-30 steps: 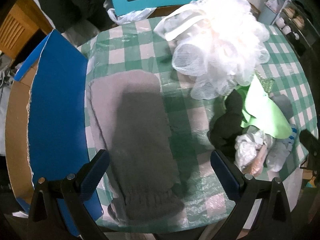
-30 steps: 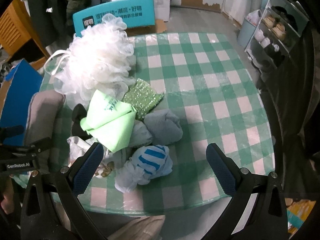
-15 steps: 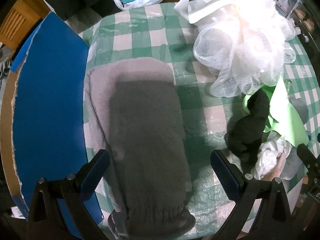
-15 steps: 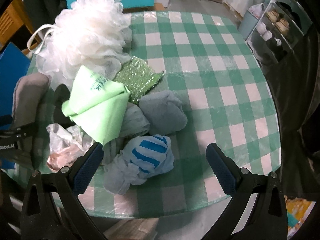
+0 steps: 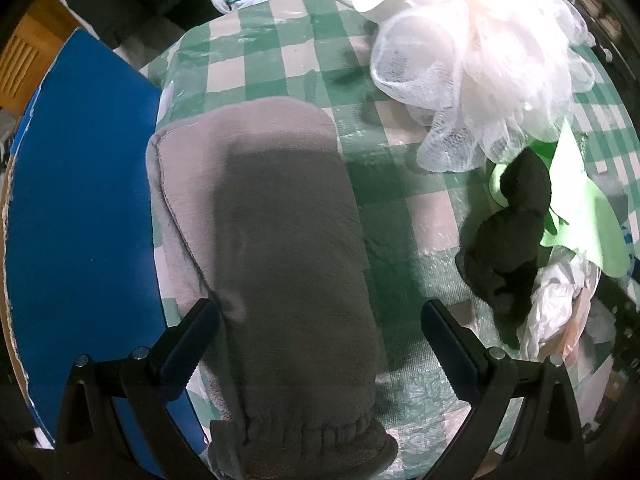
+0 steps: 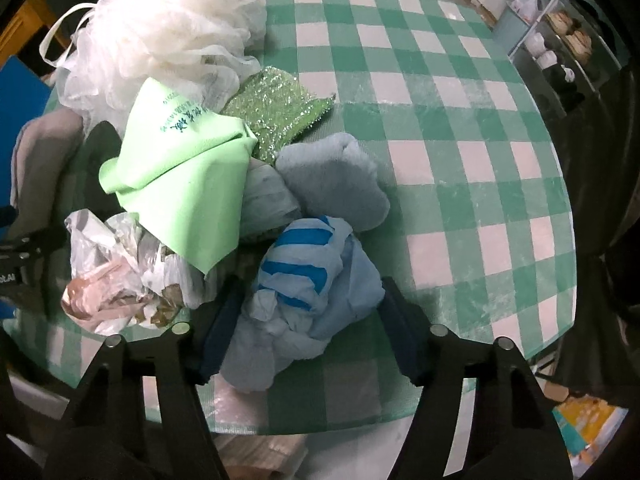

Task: Organize soft objects
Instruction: 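Lower the right tool over the blue-striped white sock while the left tool lowers over the grey sock, then close the right gripper on the striped sock while the left gripper grasps the grey sock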

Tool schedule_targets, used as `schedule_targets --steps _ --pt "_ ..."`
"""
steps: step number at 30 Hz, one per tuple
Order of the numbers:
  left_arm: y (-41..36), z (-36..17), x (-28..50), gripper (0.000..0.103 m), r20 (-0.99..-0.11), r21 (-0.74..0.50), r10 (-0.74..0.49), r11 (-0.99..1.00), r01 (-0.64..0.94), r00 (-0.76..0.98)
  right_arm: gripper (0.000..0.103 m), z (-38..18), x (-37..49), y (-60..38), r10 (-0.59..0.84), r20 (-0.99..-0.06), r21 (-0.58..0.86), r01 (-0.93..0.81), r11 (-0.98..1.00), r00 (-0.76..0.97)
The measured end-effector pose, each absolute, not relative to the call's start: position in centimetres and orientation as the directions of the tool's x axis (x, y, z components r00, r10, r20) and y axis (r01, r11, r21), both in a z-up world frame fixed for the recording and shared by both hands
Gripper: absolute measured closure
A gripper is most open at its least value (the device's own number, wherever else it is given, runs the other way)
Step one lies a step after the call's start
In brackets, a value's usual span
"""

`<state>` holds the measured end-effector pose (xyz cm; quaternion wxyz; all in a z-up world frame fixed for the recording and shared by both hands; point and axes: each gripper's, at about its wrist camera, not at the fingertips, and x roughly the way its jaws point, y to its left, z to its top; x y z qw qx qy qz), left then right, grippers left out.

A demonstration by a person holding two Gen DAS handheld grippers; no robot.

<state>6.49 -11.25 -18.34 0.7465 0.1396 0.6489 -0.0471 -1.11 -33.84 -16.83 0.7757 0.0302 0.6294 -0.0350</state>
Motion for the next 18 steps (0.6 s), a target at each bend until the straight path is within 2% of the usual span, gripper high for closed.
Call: schedule_targets --steps 3,4,5,6,8,11,18 --pt "-12.1 -18.3 6.3 0.024 -0.977 0.173 0.128 0.946 0.275 0.173 0.042 -16.2 -1.1 -34.3 -0.014 -0.976 0.007 0.095 0.995 0.219" --pt "-12.2 -18.3 6.3 0.037 -0.976 0.173 0.125 0.943 0.284 0.179 0.042 -15.8 -1.2 -34.4 -0.016 -0.974 0.007 0.098 0.995 0.224" --pt "-12.2 -18.4 6.3 0.042 -0.977 0.171 0.124 0.942 0.287 0.174 0.043 -15.6 -1.2 -34.5 -0.014 -0.974 0.009 0.099 0.995 0.228" --pt "-12.4 -18.4 6.2 0.043 -0.977 0.168 0.121 0.943 0.288 0.175 0.043 -15.4 -1.3 -34.6 -0.007 -0.972 0.017 0.099 0.995 0.233" --pt "-12.4 -18.2 6.2 0.057 -0.976 0.163 0.111 0.943 0.289 0.187 0.044 -14.8 -1.4 -34.6 -0.003 -0.97 0.023 0.102 0.995 0.242" --pt "-12.6 -17.9 5.8 0.069 -0.977 0.142 0.088 0.947 0.289 0.192 0.044 -14.0 -1.7 -34.2 -0.009 -0.965 0.018 0.099 0.995 0.261" --pt "-11.8 -16.5 5.8 0.082 -0.978 0.103 0.048 0.958 0.269 0.202 0.044 -11.8 -1.8 -33.4 -0.016 -0.95 0.008 0.073 0.997 0.313"
